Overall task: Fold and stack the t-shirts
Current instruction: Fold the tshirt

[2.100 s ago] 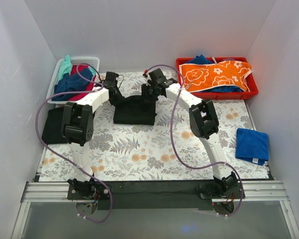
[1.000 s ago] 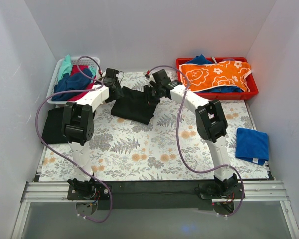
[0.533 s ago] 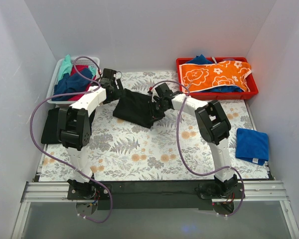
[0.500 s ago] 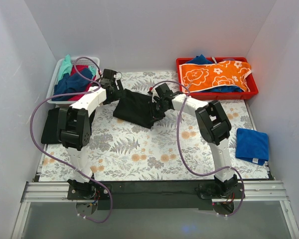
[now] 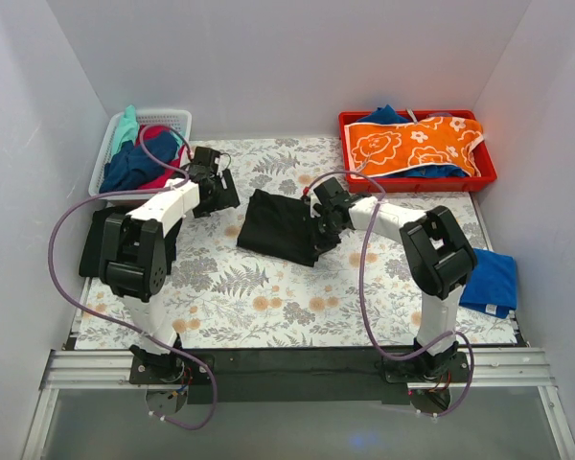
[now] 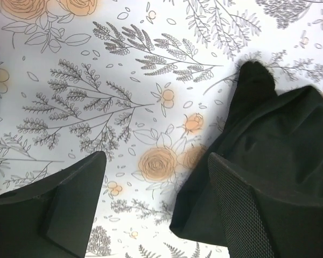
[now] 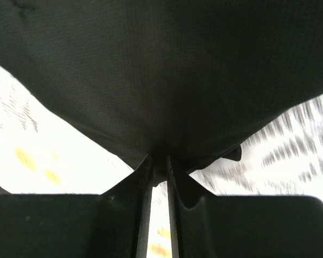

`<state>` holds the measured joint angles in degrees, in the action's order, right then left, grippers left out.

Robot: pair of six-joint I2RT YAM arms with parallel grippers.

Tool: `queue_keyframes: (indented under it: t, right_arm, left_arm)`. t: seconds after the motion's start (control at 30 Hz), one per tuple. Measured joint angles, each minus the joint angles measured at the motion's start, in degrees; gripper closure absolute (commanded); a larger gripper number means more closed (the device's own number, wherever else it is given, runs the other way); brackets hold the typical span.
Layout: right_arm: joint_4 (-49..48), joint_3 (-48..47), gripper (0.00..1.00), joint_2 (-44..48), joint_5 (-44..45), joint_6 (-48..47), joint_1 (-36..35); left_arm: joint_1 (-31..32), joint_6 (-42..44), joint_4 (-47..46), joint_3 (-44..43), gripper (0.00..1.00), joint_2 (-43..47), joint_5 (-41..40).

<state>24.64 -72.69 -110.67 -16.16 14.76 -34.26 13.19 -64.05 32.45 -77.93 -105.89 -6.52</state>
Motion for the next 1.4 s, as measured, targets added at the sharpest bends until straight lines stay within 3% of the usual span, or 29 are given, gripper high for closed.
queue_keyframes:
  t: [0.3,0.4,0.57,0.77,1.13,1.4]
  right_arm:
    - [5.57,2.19,0.78,6.19,3.65,-0.17,0.00]
    - [6.80,1.20,0.73,9.90,3.54,0.09,0.00]
    - [7.02,-1.97,0.57,17.66,4.22,0.94,0.00]
    - [6.86,-4.81,0.56,22.32,4.61,1.70,0.00]
    - [7.43,-3.58,0.57,22.93,5.84,2.75,0.00]
    - [8.04,-2.03,0.57,26.43,7.08,3.76,0.11]
  left_arm:
    - [0.00,-0.07,-0.68,3.34,0.23,6.78,3.43]
    - [0.00,-0.02,-1.03,4.57,0.23,8.33,5.35]
    - [0.00,0.63,-2.16,7.19,0.22,9.88,9.03]
    - [0.00,1.05,-3.93,10.82,0.22,9.70,13.75]
    - [0.00,3.15,-10.14,10.29,0.22,-1.09,29.77]
    - [-0.33,3.19,-14.69,7.98,0.24,-4.83,36.17]
